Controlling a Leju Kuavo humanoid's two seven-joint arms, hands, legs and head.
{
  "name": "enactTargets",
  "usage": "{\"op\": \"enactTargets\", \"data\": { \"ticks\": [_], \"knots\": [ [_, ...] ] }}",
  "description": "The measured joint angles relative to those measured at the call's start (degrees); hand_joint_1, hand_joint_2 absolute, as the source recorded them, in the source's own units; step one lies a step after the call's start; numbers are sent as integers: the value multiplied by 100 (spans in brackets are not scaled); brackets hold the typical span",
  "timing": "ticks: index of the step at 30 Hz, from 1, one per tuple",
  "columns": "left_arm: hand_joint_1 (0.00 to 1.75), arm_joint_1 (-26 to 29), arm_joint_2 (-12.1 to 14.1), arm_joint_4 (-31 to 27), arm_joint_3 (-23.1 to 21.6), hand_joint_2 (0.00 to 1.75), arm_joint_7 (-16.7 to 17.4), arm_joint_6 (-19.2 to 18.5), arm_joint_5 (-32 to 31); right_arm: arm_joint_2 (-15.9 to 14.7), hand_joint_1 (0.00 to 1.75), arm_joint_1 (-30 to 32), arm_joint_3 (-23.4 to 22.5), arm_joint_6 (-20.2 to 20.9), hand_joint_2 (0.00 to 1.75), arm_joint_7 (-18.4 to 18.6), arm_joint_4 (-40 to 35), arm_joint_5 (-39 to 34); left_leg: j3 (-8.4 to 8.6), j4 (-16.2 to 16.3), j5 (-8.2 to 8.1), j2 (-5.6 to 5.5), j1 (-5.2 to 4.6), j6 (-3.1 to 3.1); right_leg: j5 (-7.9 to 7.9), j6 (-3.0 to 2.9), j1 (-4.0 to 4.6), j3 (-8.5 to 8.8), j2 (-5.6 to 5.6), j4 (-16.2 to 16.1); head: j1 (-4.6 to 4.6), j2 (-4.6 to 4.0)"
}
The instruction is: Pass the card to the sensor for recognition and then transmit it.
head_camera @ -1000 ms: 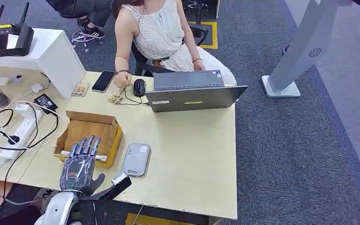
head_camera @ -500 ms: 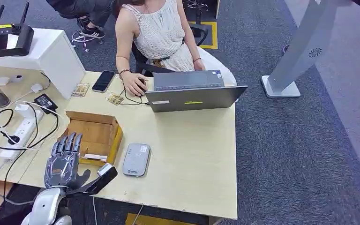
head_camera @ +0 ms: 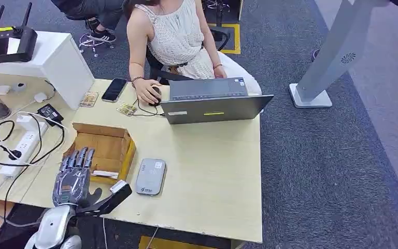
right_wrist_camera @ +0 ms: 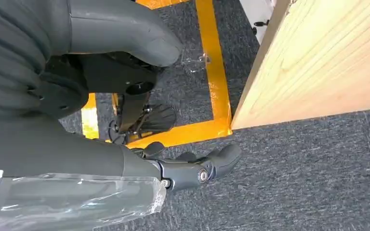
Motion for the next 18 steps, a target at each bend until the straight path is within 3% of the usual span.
{"op": "enactTargets", "data": {
  "ticks": [12, 13, 14, 18],
  "knots": [
    [0, -19, -66, 134, -4, 175, 0, -24, -2, 2, 0, -8, 0, 0, 175, 7, 0, 46, 0, 0, 0, 0, 0, 0, 0, 0, 0, 0, 1, 0, 0, 0],
    [147, -18, -68, 135, -4, 175, 0, -24, 2, 2, 0, -8, 0, 0, 175, 9, 0, 46, 0, 0, 0, 0, 0, 0, 0, 0, 0, 0, 1, 0, 0, 0],
    [175, -18, -70, 136, -4, 175, 0, -24, 4, 2, 0, -9, 0, 4, 175, 11, 0, 48, 0, 0, 0, 0, 0, 0, 0, 0, 0, 0, 1, 0, 0, 0],
    [175, -19, -72, 171, -7, 175, 0, -33, 15, 2, 0, -8, 0, 7, 175, 13, 0, 63, 0, 0, 0, 0, 0, 0, 0, 0, 0, 0, 1, 0, 0, 0]
  ]
}}
